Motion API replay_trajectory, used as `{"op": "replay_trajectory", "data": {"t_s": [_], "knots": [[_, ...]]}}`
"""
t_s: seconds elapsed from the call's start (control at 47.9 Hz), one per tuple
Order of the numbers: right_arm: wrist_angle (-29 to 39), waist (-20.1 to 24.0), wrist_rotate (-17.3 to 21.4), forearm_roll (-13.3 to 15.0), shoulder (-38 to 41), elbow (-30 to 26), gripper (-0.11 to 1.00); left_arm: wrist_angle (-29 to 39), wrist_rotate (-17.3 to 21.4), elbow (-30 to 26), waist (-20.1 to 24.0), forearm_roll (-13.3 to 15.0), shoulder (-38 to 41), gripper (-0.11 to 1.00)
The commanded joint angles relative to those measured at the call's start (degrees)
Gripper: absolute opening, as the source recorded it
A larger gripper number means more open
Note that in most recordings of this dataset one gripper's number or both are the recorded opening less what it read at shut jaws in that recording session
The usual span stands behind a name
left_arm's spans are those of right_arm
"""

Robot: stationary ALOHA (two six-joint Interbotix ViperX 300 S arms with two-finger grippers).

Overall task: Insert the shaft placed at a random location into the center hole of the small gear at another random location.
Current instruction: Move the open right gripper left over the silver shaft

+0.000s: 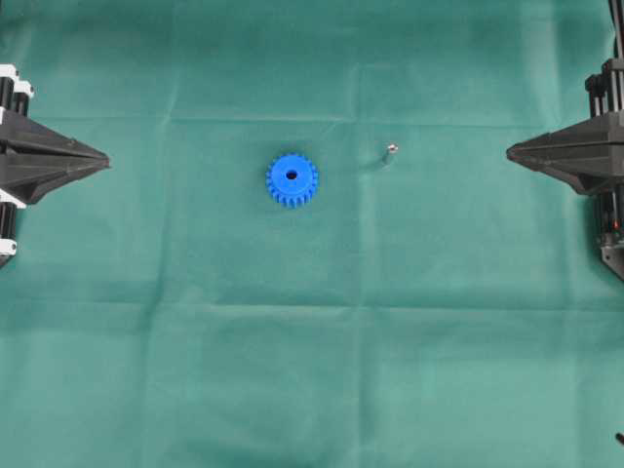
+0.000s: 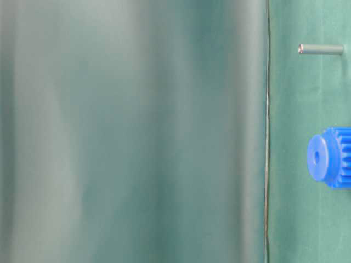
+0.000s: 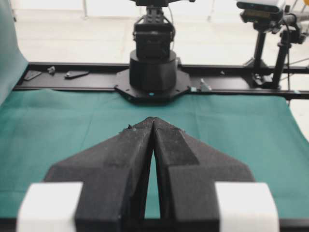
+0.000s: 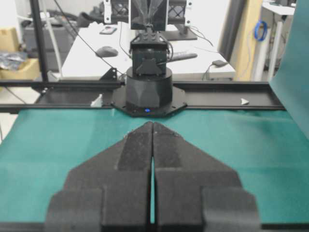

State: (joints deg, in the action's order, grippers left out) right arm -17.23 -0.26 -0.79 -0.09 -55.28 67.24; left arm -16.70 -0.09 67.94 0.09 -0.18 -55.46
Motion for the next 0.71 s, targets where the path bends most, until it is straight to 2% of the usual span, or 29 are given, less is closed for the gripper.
{"op": "replay_trajectory", "data": {"t_s": [0.0, 0.313, 0.522, 0.605, 0.689], "knots": [[0.18, -0.70, -0.26, 0.53, 0.97, -0.53, 0.01, 1.14, -0.09, -1.67, -0.18, -0.53, 0.62, 0.00], [-0.26, -4.04, -1.67, 0.53, 5.01, 0.09, 0.01, 1.49, 0.00, -1.58, -0.26, -0.53, 0.44, 0.00], [-4.92, -7.47, -1.23, 0.09, 13.01, 0.97, 0.01, 1.49, 0.18, -1.58, -0.18, -0.62, 0.70, 0.00], [-8.35, -8.53, -1.23, -0.26, 17.31, 1.41, 0.11, 1.49, 0.18, -1.58, -0.18, -0.62, 0.70, 0.00], [-12.57, -9.76, -1.23, -0.79, 22.76, 2.02, 0.32, 1.49, 0.09, -1.58, -0.18, -0.62, 0.70, 0.00]]}}
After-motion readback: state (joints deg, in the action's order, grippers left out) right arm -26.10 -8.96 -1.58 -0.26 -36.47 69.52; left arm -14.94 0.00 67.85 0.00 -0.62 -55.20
